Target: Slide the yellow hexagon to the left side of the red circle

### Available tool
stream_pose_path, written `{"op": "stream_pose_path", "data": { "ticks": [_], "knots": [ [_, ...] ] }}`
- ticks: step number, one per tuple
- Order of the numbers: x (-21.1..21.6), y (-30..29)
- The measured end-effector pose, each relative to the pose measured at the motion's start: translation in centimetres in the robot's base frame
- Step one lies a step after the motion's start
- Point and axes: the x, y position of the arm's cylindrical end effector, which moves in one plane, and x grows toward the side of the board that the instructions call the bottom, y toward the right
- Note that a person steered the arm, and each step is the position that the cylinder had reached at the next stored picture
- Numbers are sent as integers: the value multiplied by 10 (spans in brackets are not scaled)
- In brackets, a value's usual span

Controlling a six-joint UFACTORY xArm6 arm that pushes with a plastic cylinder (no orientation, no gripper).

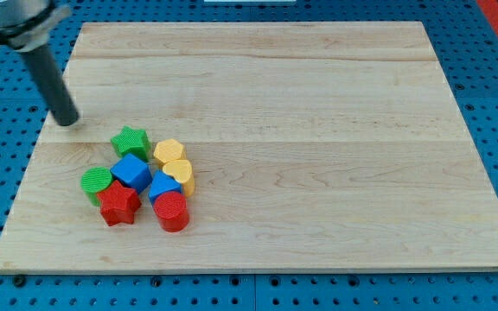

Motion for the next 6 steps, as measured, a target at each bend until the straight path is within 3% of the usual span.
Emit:
{"op": "stream_pose_path", "data": {
  "ticks": [2, 3, 6],
  "knots": [
    [113, 32],
    [142, 61],
    [145, 209]
  ]
}}
